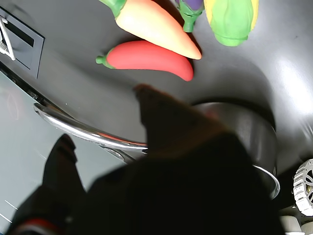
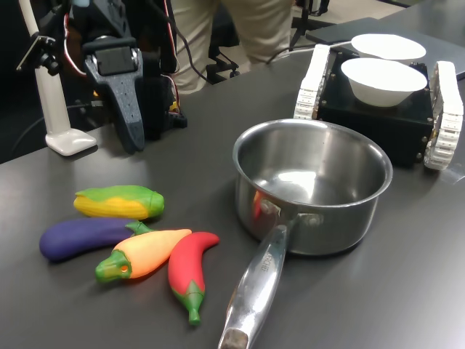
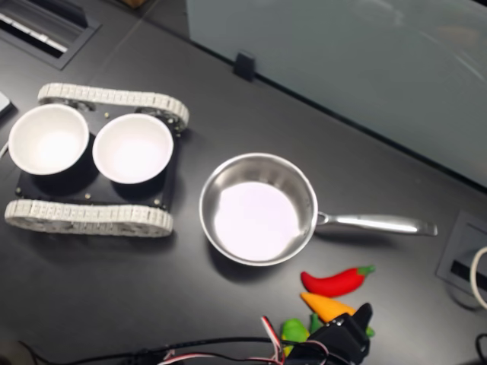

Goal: Pick up the carrot and place them in the pan

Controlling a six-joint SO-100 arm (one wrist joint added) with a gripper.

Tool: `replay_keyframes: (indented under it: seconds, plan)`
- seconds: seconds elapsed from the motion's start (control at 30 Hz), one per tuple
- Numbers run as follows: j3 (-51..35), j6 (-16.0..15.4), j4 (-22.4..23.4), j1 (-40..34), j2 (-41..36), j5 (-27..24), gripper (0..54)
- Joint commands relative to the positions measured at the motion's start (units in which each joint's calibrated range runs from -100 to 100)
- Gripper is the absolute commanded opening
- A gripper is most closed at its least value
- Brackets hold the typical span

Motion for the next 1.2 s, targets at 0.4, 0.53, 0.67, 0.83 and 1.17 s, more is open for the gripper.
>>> replay_keyframes:
  seconds: [0.4,0.53,0.67,0.83,1.17]
  plan:
    - [-5.5,3.2,0.4,-0.5,0.4,2.5,29.1]
    - [-5.4,4.8,0.3,-1.7,1.0,4.2,29.3]
    - [-6.9,6.4,0.3,-2.5,2.7,4.7,29.5]
    - [-10.0,8.0,0.1,-3.1,5.9,5.4,30.0]
    - [-8.1,11.1,-2.0,-4.6,9.6,6.5,32.3]
